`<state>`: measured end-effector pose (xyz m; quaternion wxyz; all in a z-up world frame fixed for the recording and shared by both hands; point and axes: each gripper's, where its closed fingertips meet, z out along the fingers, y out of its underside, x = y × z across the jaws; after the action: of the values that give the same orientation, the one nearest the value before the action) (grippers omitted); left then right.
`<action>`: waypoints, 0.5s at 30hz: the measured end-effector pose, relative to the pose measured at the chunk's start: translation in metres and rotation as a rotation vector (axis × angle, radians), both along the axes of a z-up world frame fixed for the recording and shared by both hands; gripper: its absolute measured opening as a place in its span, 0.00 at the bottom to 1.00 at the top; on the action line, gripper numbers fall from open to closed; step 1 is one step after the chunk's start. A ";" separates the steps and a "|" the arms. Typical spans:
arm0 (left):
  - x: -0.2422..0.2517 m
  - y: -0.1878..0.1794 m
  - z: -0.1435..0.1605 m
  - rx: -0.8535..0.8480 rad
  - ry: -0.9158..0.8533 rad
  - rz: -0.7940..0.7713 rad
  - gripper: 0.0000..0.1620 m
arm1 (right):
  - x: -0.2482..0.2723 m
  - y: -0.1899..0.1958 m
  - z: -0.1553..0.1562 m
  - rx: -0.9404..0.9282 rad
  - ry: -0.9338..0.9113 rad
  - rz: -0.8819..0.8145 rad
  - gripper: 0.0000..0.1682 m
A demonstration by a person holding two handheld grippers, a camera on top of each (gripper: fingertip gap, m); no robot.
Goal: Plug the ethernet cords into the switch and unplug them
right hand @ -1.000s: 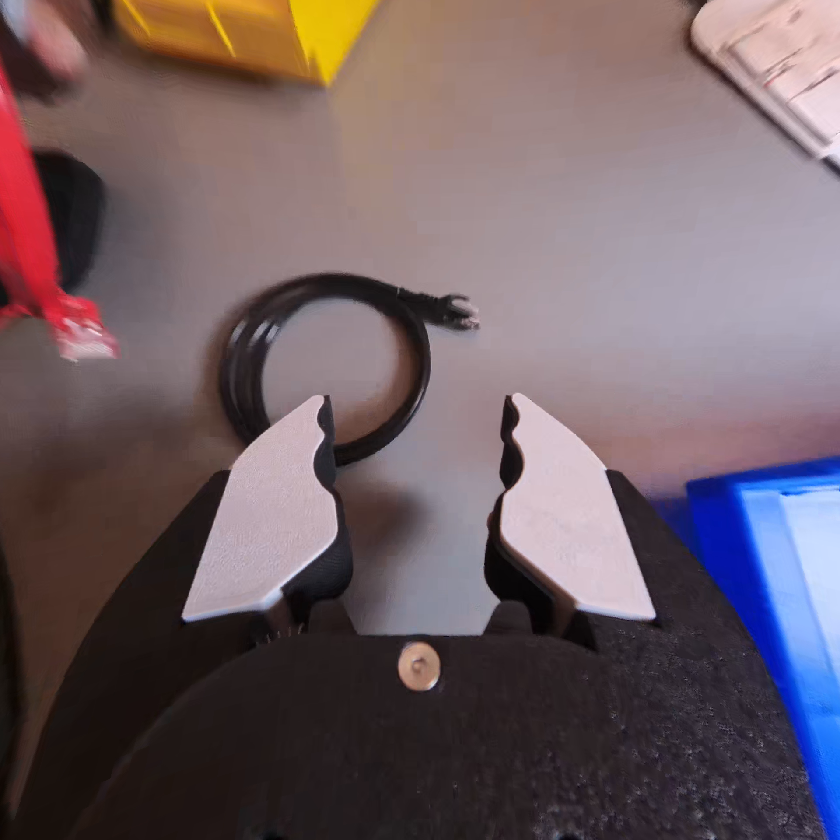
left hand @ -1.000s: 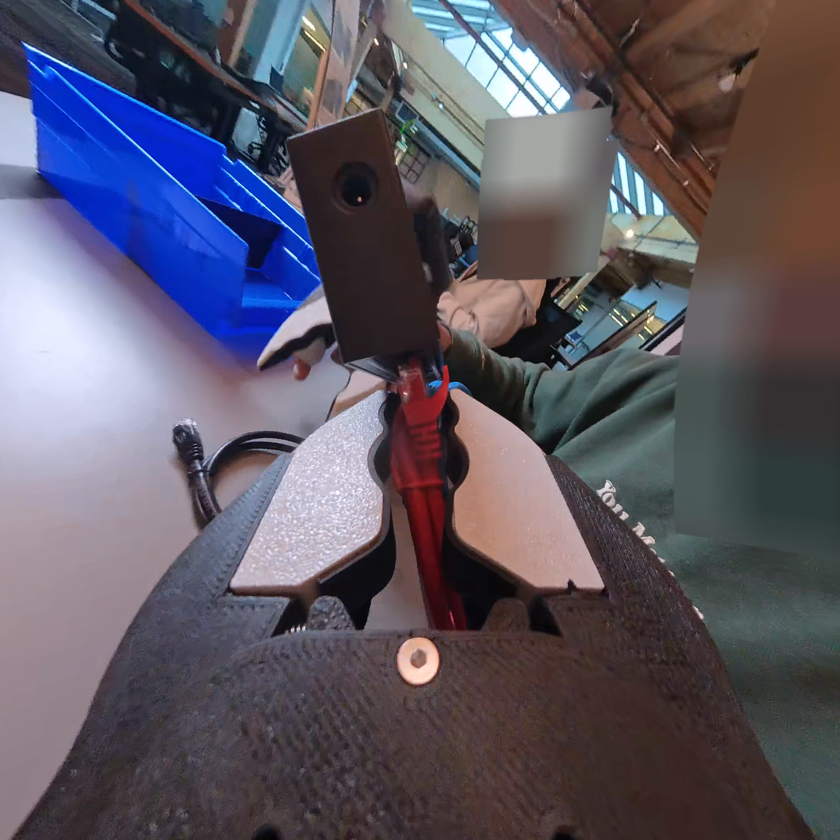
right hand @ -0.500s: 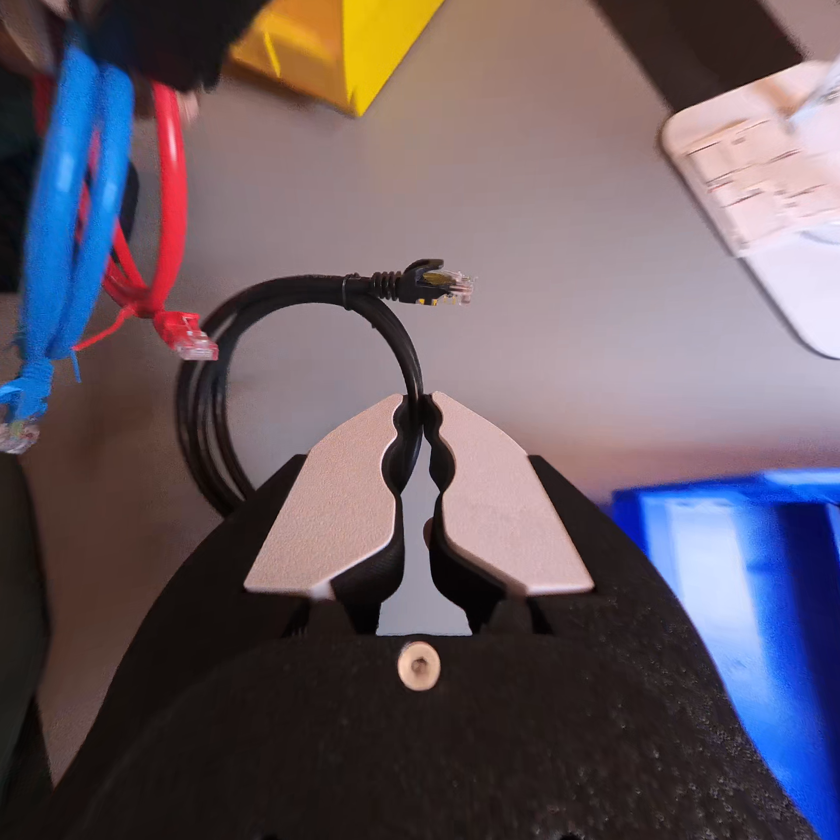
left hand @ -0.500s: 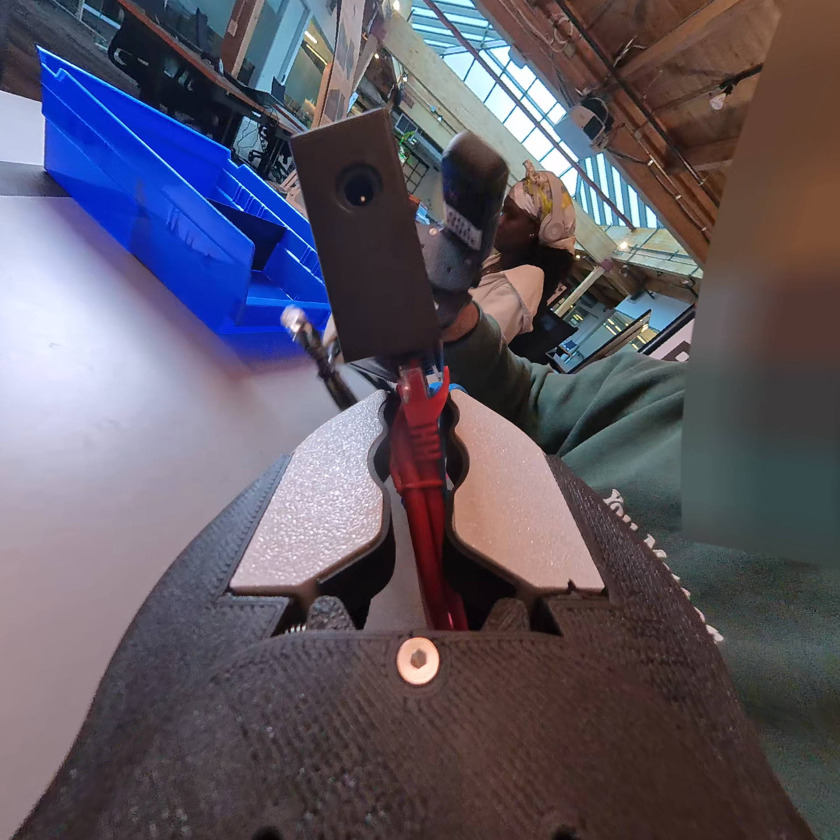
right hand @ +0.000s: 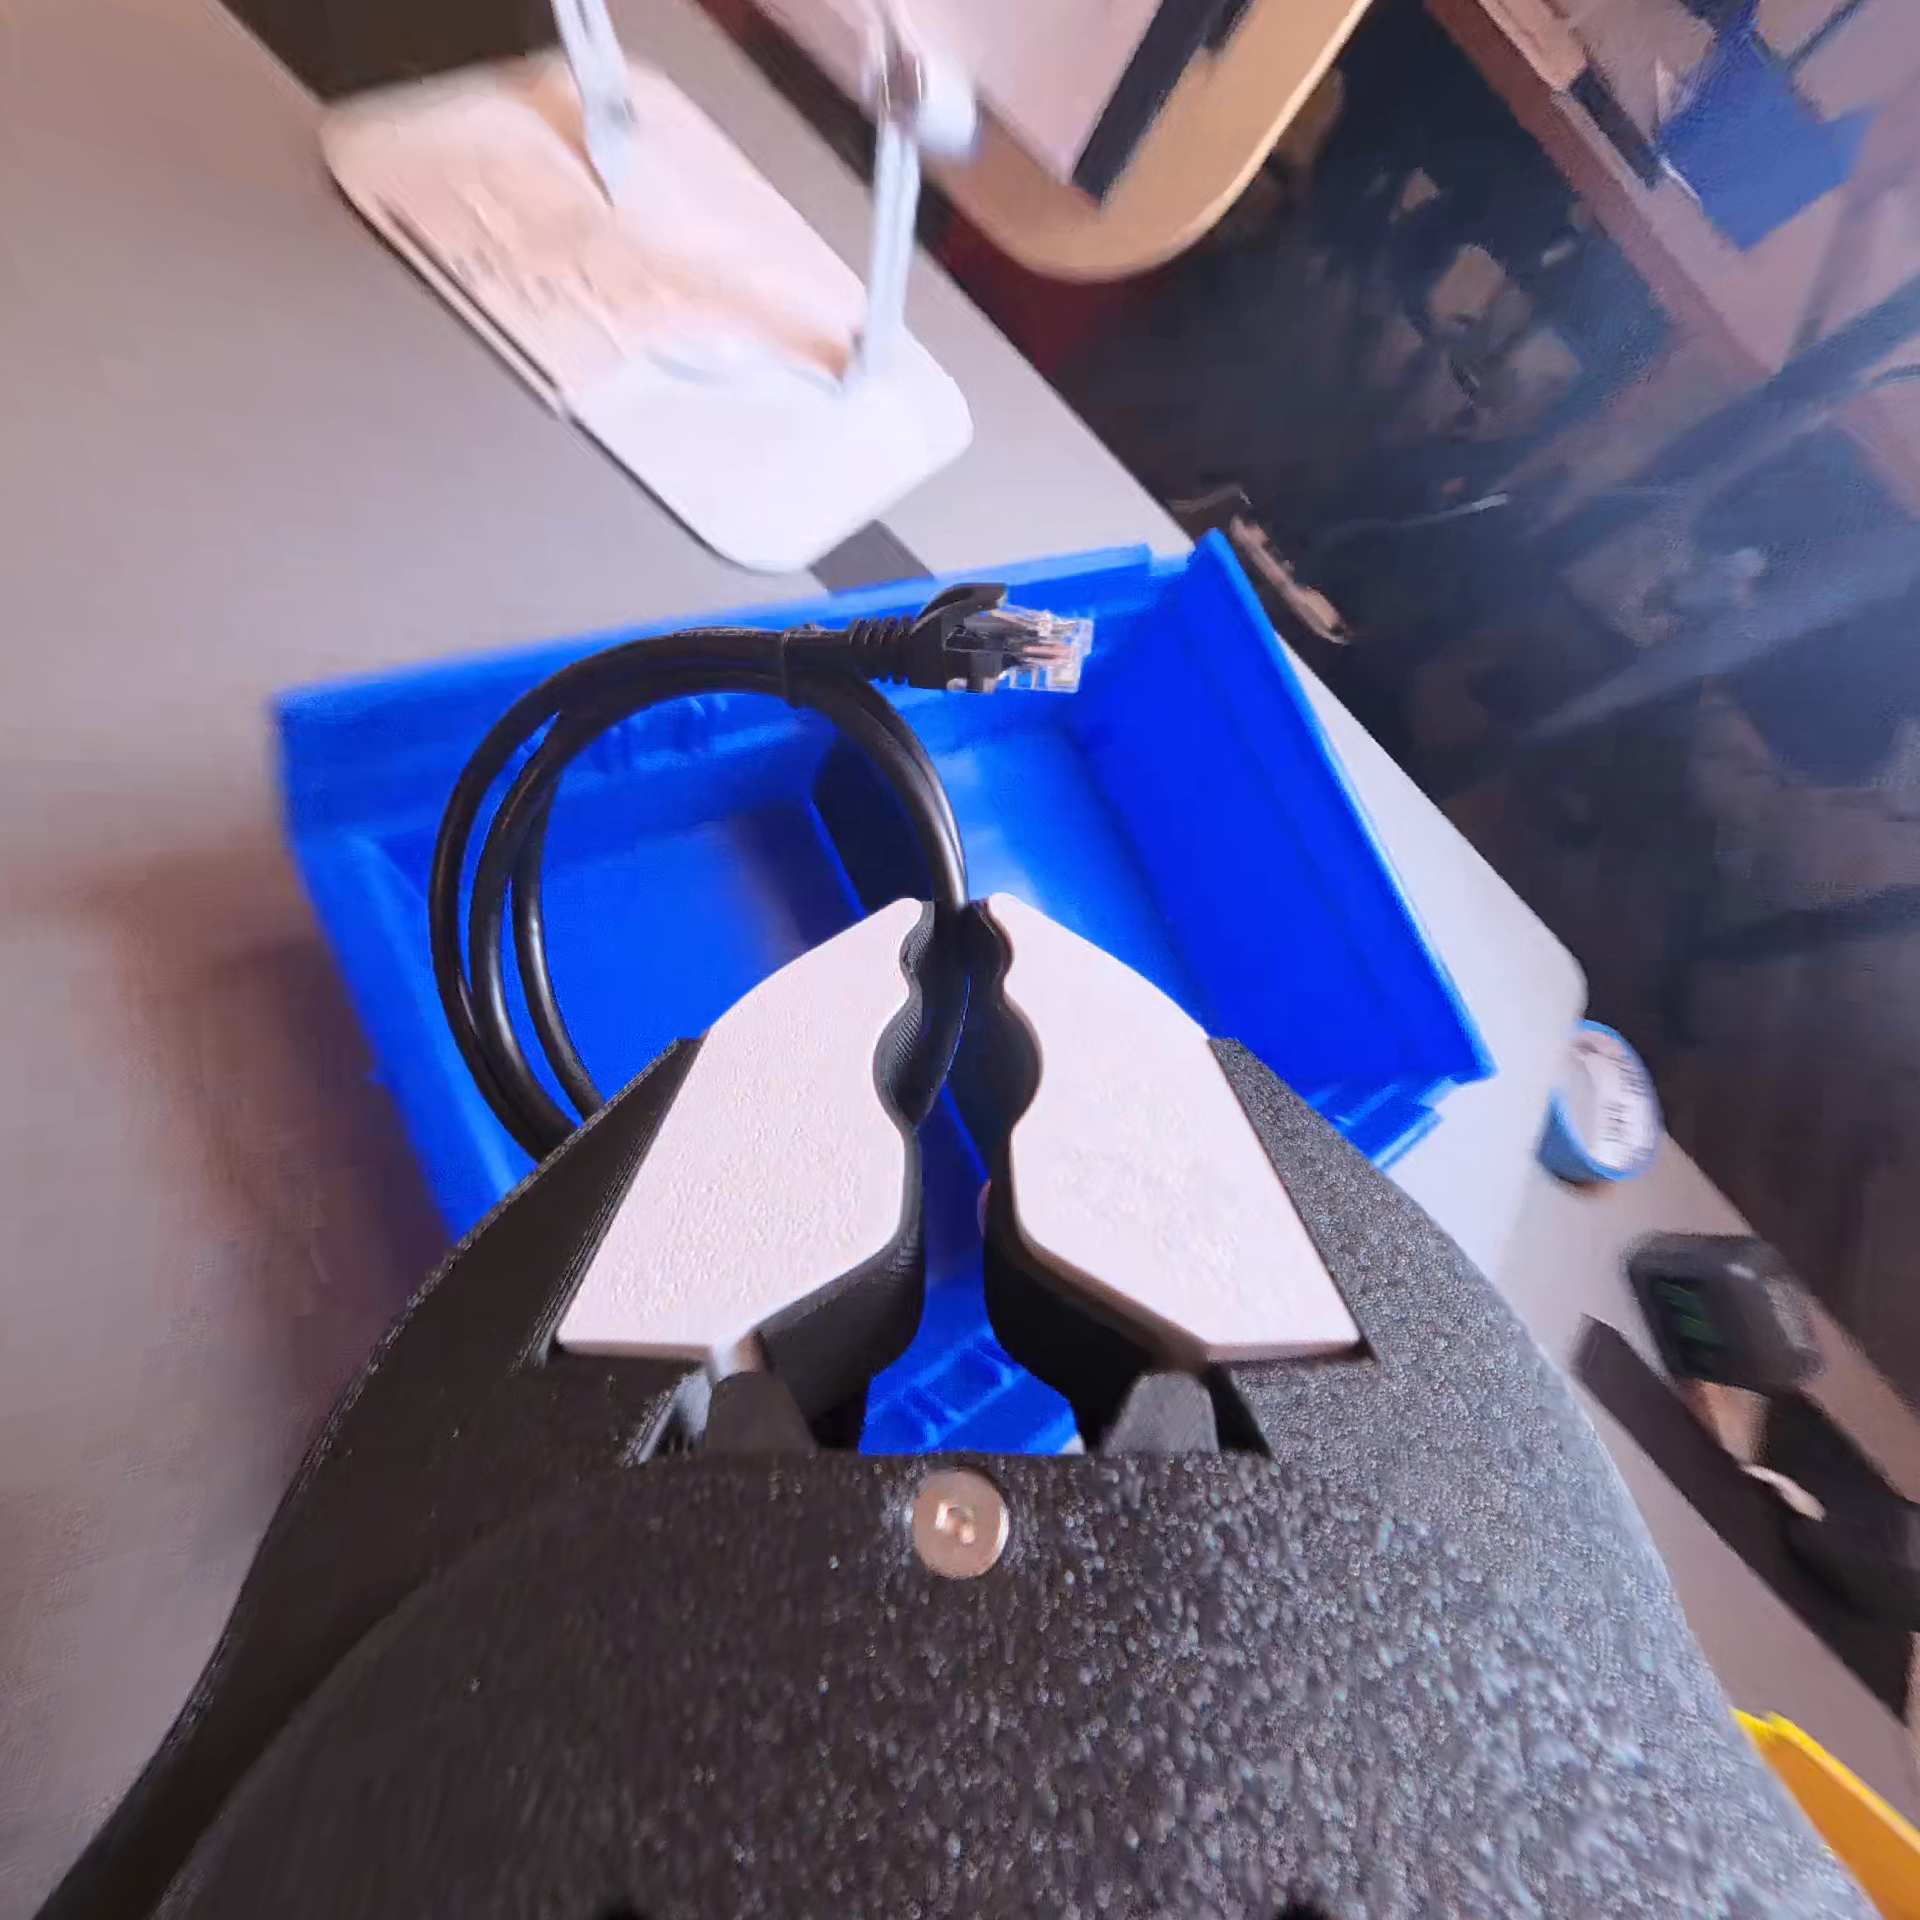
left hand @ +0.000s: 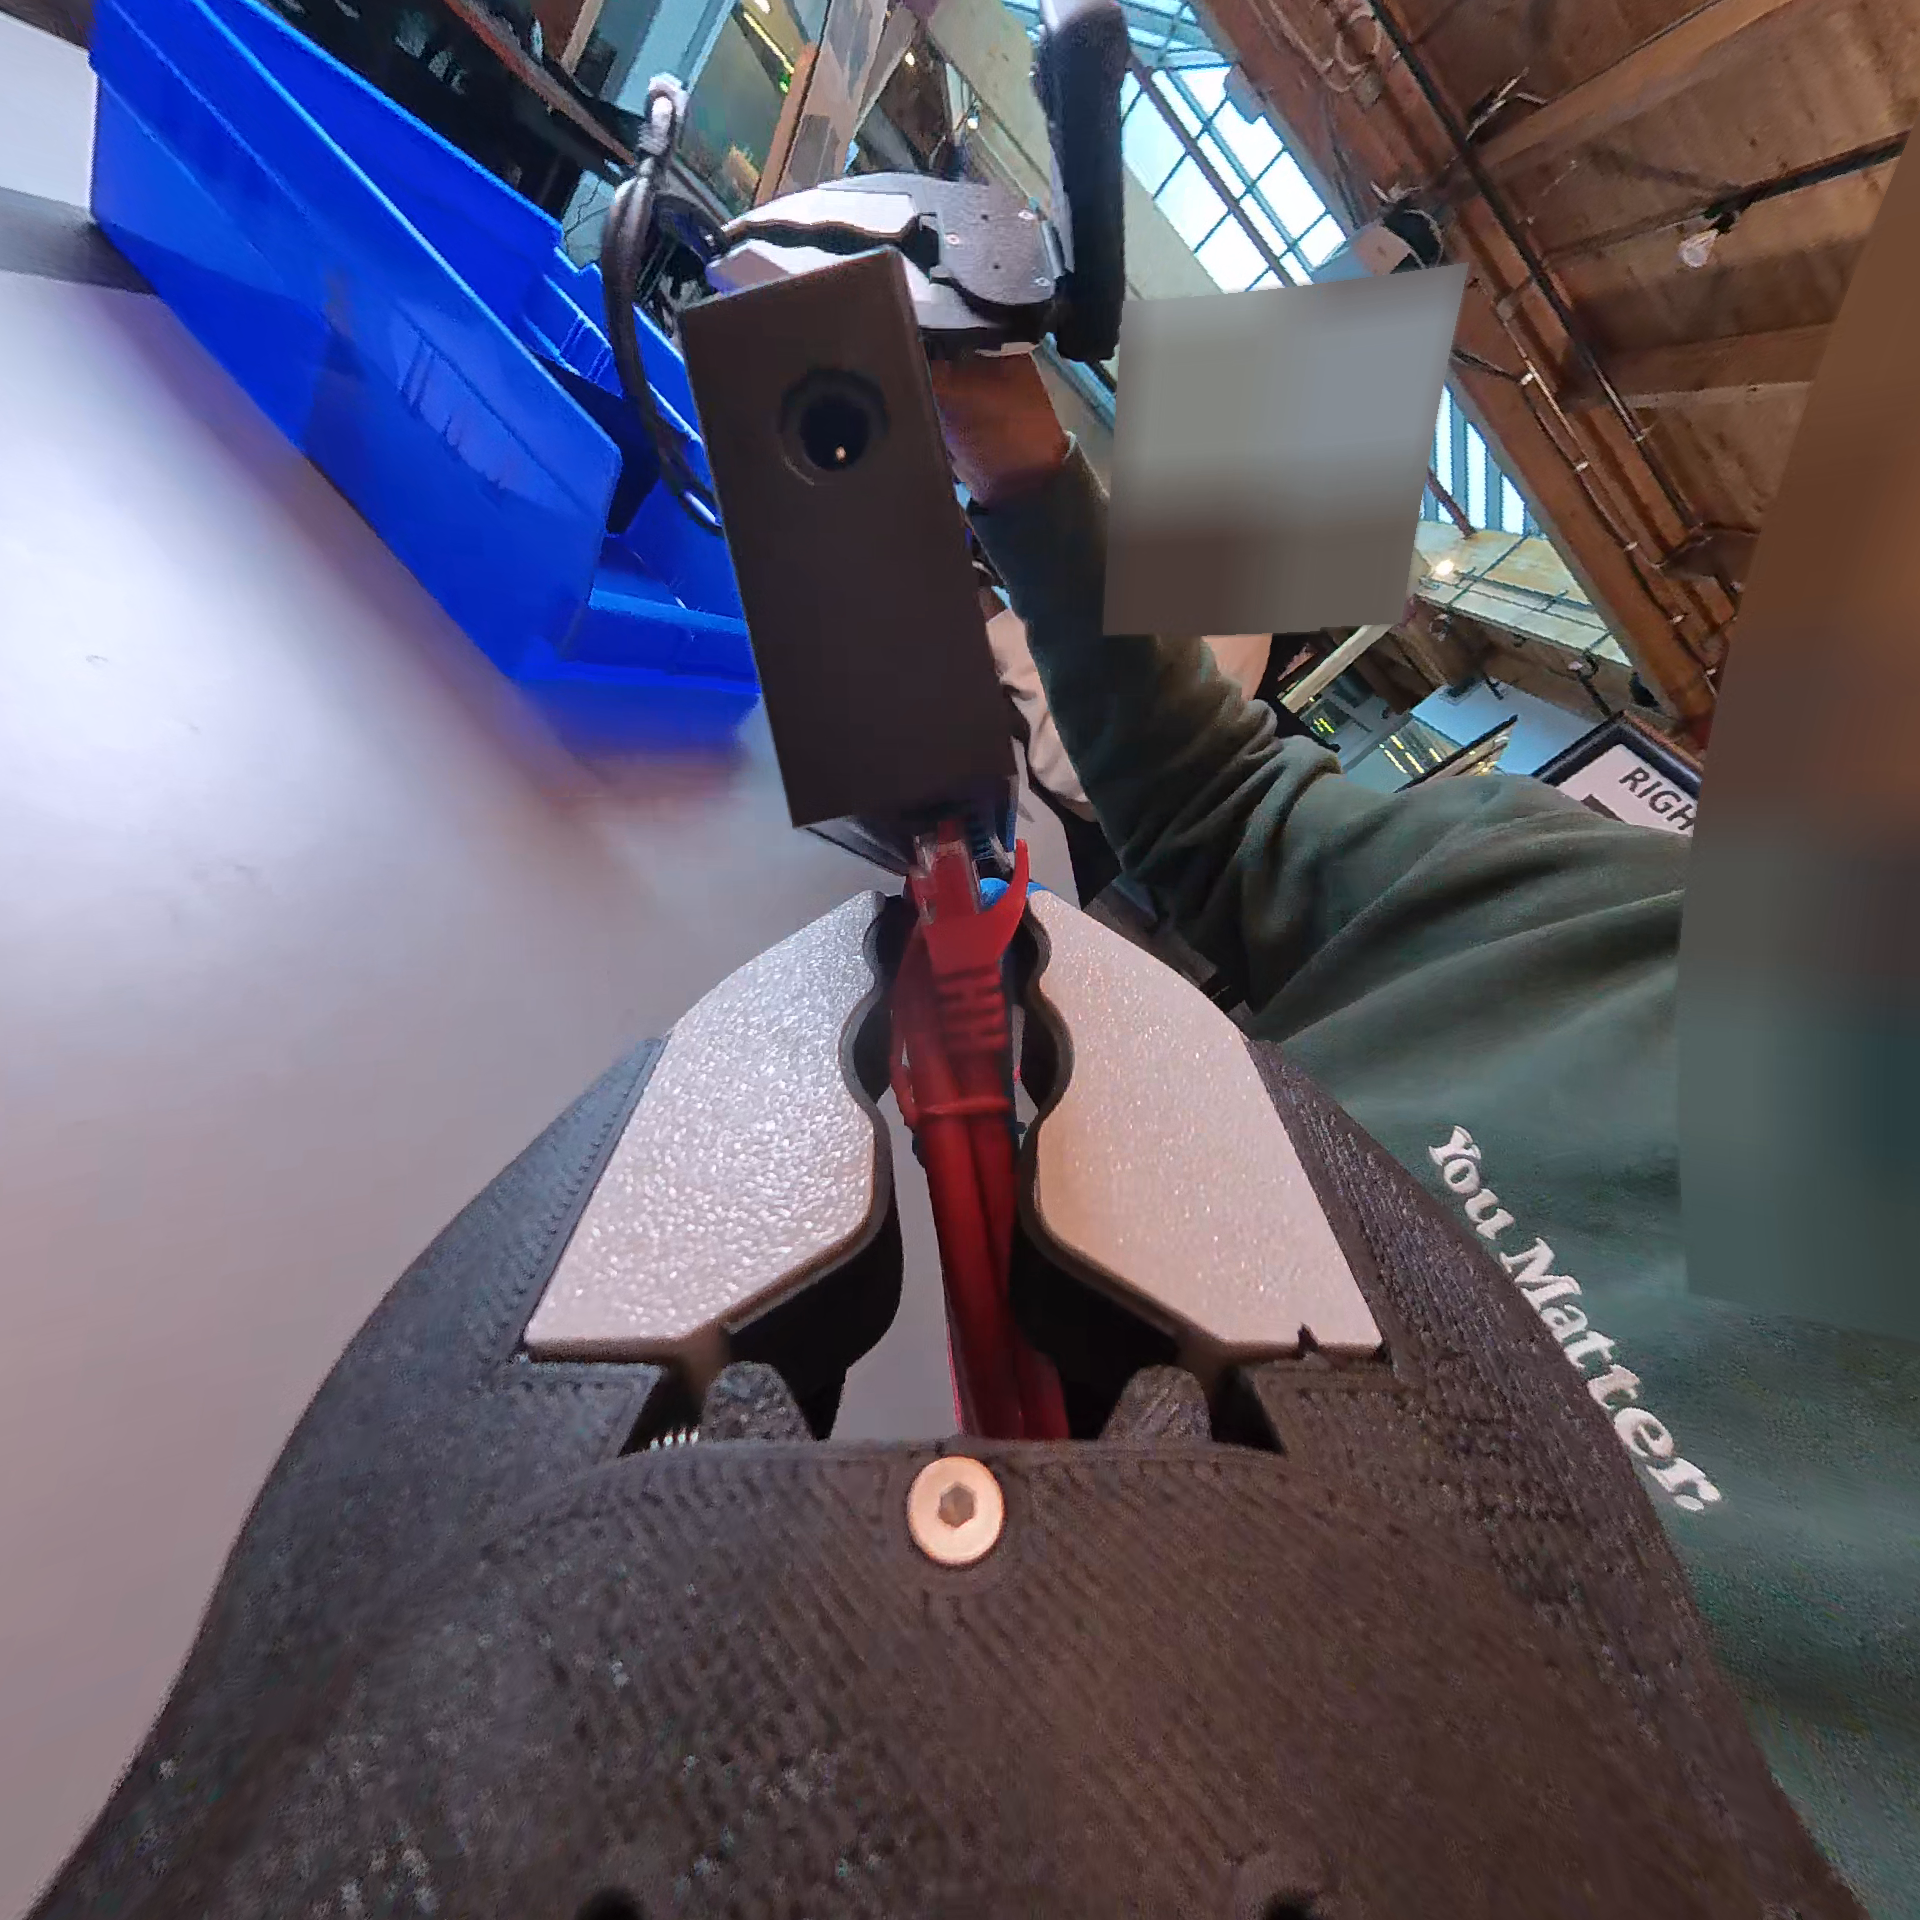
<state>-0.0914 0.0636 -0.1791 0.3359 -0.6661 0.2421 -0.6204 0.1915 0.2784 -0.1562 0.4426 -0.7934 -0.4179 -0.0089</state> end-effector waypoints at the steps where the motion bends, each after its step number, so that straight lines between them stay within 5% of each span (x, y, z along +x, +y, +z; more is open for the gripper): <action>1: 0.001 0.000 -0.002 -0.007 0.004 -0.003 0.13 | 0.004 0.005 -0.015 0.000 -0.082 -0.009 0.04; 7: 0.007 0.001 -0.013 -0.038 0.020 -0.016 0.13 | 0.000 0.004 -0.092 -0.072 -0.416 -0.009 0.09; 9: 0.009 0.001 -0.016 -0.047 0.025 -0.017 0.13 | 0.000 -0.005 -0.104 -0.150 -0.476 0.008 0.29; 12: 0.011 0.000 -0.018 -0.059 0.027 -0.021 0.13 | -0.014 -0.004 -0.082 -0.078 -0.364 -0.003 0.39; 15: 0.014 -0.001 -0.021 -0.074 0.031 -0.035 0.13 | -0.059 -0.030 -0.048 -0.045 -0.113 0.115 0.39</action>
<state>-0.0769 0.0624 -0.2004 0.2964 -0.6833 0.2360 -0.6241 0.1327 0.2484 -0.2041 0.4003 -0.7761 -0.4869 -0.0188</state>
